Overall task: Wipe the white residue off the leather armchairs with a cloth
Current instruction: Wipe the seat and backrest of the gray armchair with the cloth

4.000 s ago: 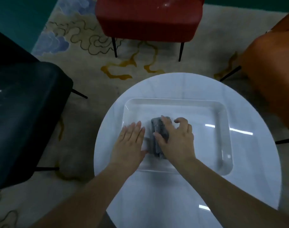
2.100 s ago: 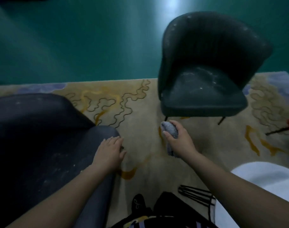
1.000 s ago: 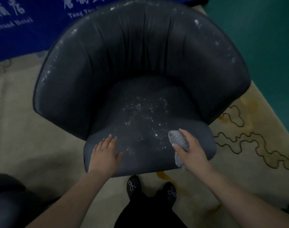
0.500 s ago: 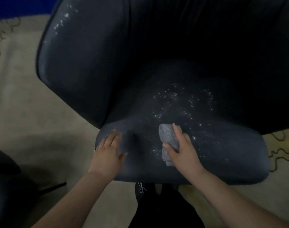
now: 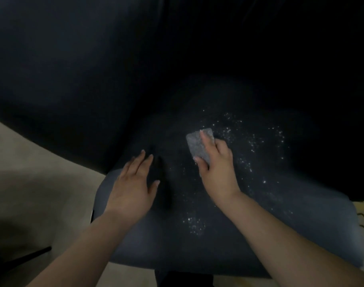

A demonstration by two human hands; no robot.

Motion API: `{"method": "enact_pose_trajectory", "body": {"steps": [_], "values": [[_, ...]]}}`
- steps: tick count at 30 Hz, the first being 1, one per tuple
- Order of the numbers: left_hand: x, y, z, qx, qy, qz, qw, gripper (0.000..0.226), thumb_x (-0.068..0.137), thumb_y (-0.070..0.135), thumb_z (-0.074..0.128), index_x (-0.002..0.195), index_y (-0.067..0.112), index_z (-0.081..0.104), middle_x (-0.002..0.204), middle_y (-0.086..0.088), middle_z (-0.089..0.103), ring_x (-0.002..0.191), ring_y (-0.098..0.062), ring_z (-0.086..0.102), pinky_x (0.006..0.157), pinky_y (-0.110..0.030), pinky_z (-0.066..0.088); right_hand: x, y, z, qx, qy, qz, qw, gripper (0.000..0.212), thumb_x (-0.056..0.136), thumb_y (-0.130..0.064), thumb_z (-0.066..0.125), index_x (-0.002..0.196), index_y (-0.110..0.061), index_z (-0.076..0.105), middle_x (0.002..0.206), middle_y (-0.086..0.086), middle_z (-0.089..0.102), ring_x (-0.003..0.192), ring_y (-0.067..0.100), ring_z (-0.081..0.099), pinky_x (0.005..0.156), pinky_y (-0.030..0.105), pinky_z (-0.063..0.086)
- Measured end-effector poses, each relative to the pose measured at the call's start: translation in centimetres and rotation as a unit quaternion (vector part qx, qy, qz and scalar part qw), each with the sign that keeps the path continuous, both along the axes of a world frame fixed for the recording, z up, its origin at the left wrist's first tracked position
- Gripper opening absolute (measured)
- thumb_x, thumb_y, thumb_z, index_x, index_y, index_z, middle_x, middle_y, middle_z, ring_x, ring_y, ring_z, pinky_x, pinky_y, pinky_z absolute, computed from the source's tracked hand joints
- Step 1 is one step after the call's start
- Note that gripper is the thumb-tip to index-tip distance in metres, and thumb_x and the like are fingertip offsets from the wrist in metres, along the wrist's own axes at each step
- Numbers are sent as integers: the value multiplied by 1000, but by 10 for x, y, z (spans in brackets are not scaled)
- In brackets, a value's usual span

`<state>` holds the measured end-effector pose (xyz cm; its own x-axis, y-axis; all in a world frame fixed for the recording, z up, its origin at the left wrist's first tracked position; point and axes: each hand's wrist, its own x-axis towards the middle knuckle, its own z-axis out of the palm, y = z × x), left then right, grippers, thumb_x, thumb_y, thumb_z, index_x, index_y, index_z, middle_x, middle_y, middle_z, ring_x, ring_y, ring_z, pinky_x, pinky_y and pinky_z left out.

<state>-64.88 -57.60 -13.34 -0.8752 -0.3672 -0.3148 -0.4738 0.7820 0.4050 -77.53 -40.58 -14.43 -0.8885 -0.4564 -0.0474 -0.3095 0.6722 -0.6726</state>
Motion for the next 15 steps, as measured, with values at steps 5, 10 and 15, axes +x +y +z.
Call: {"method": "enact_pose_trajectory", "body": {"steps": [5, 10, 15], "values": [[-4, -2, -11, 19, -32, 3, 999, 70, 94, 39, 53, 153, 26, 17, 161, 7, 5, 147, -16, 8, 118, -28, 7, 23, -8, -22, 105, 6, 105, 989, 61, 86, -2, 60, 142, -17, 44, 113, 11, 49, 97, 25, 44, 87, 39, 47], [1, 0, -13, 50, -57, 11, 997, 68, 95, 39, 51, 153, 26, 17, 161, 9, 3, 147, -12, 6, 119, -31, 14, 41, 14, -16, 41, -9, 147, 988, 61, 75, 11, 66, 130, -15, 58, 95, 11, 53, 84, 27, 52, 71, 43, 54], [-8, 0, -19, 38, -40, 17, 998, 68, 95, 37, 53, 152, 25, 19, 161, 8, 5, 147, -14, 6, 118, -28, 8, -37, -26, -16, 62, 39, 93, 993, 58, 86, -3, 61, 139, -22, 47, 113, 12, 48, 98, 29, 43, 87, 39, 45]]}}
